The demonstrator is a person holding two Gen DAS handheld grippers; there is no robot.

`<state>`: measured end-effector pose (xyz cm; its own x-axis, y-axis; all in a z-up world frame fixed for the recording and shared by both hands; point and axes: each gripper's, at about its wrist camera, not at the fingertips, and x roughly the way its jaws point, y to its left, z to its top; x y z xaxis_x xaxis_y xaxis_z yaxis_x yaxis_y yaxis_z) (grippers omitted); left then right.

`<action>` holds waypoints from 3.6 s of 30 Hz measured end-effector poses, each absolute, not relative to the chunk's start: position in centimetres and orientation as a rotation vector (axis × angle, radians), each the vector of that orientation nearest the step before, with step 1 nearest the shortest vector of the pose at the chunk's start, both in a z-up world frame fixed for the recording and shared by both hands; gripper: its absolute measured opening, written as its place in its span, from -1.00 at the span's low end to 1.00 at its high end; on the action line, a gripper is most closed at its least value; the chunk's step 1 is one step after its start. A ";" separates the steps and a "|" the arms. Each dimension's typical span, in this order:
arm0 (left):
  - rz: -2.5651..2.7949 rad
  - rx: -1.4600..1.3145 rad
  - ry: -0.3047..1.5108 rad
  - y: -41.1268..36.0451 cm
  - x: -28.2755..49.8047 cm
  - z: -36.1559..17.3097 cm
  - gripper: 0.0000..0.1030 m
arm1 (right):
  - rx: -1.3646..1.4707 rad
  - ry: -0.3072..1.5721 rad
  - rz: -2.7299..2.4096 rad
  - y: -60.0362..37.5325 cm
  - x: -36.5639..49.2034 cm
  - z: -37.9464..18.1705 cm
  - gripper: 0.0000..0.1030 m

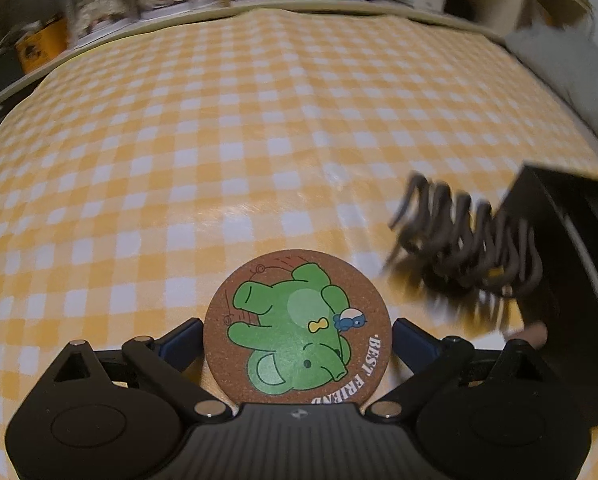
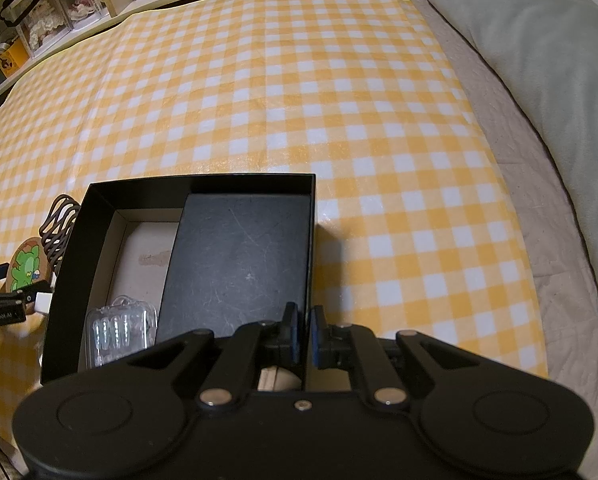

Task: Organize rigid objects
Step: 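Lift the coaster with the left gripper and carry it over the tray, then lay the coaster on the black lid-box and open the left gripper, then move the left gripper to the dark brown coil and close on it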

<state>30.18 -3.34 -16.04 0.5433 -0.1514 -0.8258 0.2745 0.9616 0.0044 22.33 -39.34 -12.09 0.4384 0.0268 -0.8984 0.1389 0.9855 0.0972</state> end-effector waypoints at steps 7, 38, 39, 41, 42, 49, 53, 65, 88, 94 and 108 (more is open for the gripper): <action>-0.261 0.026 0.895 -3.2 30.5 -12.3 0.91 | 0.168 1.117 -0.071 -39.4 22.3 -12.1 -0.85; -0.698 -0.023 0.878 -24.5 24.9 -11.2 0.91 | 0.115 1.163 0.012 -41.3 17.5 -13.3 -0.88; -0.693 -0.016 0.883 -25.0 25.1 -11.6 0.91 | 0.124 1.162 0.014 -41.3 17.4 -13.2 -0.88; -0.680 -0.005 0.880 -25.7 25.2 -12.1 0.91 | 0.138 1.164 0.014 -41.8 17.2 -13.0 -0.88; -0.677 -0.005 0.877 -26.0 25.3 -12.3 0.92 | 0.136 1.165 0.014 -42.0 17.3 -12.9 -0.88; -0.663 -0.045 0.902 -27.2 26.0 -13.1 0.93 | 0.120 1.163 0.016 -41.9 17.2 -12.6 -0.88; -0.664 -0.146 0.921 -26.5 25.9 -13.2 1.00 | 0.116 1.160 0.019 -41.7 17.0 -12.5 -0.87; -0.718 -0.101 0.909 -23.9 24.2 -10.7 1.00 | 0.148 1.156 0.013 -40.9 17.7 -12.5 -0.87; -0.590 0.031 0.877 -10.7 21.5 -9.0 1.00 | 0.109 1.147 -0.004 -40.2 17.8 -12.6 -0.75; -0.486 -0.046 0.867 -8.3 24.2 -10.3 1.00 | 0.077 1.154 -0.002 -39.8 17.9 -12.6 -0.82; -0.580 0.170 0.720 -9.2 28.0 -14.0 1.00 | 0.107 1.136 0.015 -40.5 17.7 -12.4 -0.81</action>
